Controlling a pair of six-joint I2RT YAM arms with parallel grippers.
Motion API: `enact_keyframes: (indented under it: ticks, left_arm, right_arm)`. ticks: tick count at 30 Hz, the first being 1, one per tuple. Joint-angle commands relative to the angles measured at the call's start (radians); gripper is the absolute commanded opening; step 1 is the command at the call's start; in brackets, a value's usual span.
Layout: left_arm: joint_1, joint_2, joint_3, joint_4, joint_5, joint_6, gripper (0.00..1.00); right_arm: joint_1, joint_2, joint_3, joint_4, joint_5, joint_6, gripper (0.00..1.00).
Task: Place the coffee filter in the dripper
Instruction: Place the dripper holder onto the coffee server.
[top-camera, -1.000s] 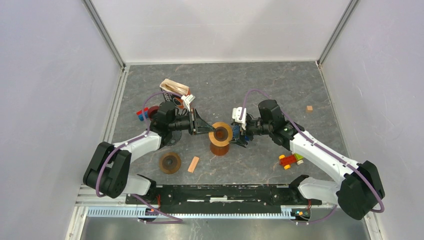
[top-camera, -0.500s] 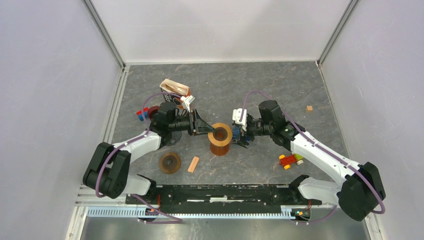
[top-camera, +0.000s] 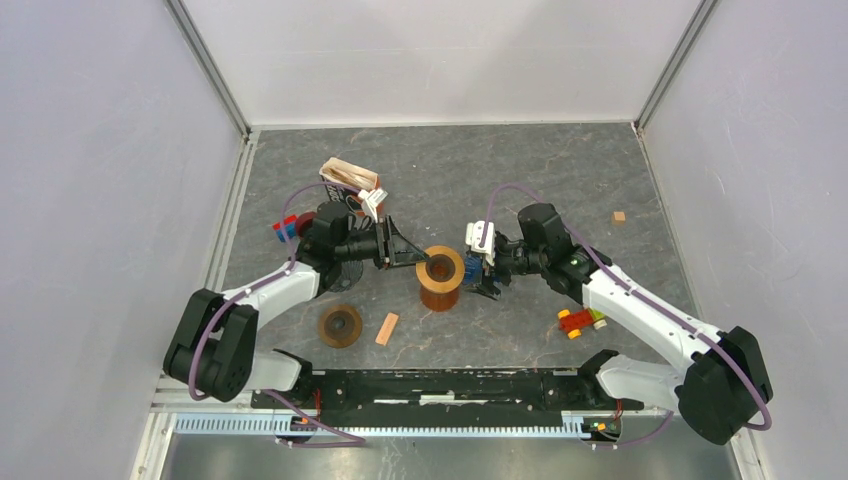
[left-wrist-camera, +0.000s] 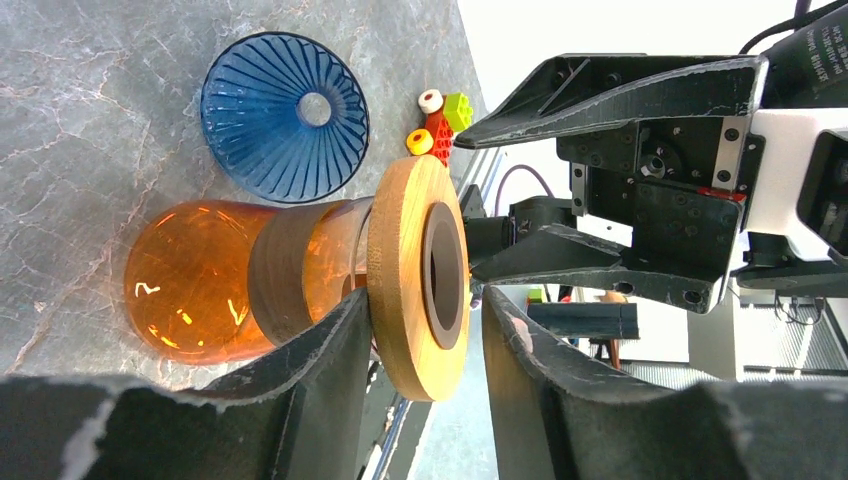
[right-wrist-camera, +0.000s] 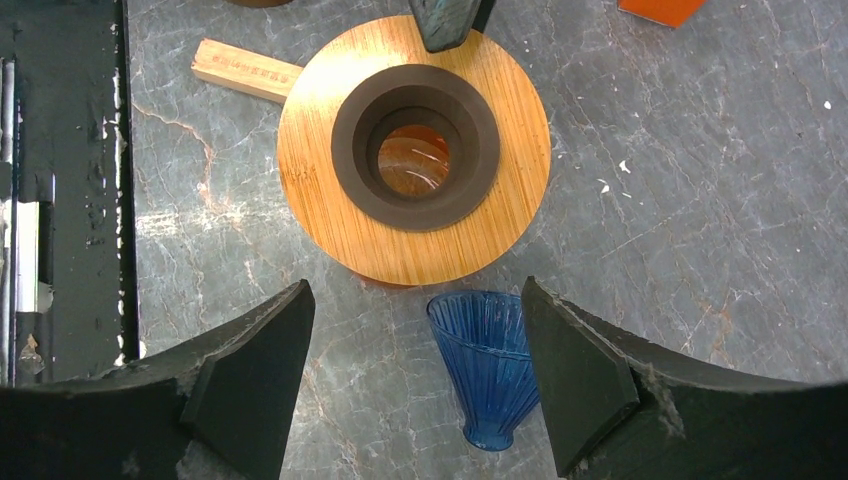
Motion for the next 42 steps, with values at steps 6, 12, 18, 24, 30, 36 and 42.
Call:
enact_keyframes:
  ticks: [6,12,18,24,30,36,42]
  left_arm:
    - [0.025,-0.044,0.035,0.013,-0.011,0.042,0.54]
    - [0.055,-0.064,0.025,0.001,-0.055,0.050,0.60]
    - [0.086,-0.076,0.031,-0.035,-0.078,0.072,0.64]
    - [0.110,-0.102,0.037,-0.071,-0.102,0.096,0.66]
    - [0.124,-0.105,0.044,-0.076,-0.089,0.076,0.67]
    - [0.125,-0.103,0.041,-0.070,-0.089,0.073,0.68]
    - [0.125,-0.117,0.039,-0.062,-0.073,0.070,0.69]
  right_arm:
    - [0.004,-0.015,-0.014,0.012,-0.011,-0.021,0.82]
    - [0.004,0.009,-0.005,0.020,-0.016,-0.009,0.83]
    - [0.020,0.052,0.026,0.018,0.010,0.005,0.82]
    - [0.037,0.082,0.056,0.024,0.022,0.016,0.81]
    - [0.045,0.119,0.101,0.024,0.076,0.037,0.78]
    - [0.045,0.121,0.106,0.031,0.099,0.045,0.77]
    - [0.045,0.091,0.109,-0.033,0.096,-0.017,0.79]
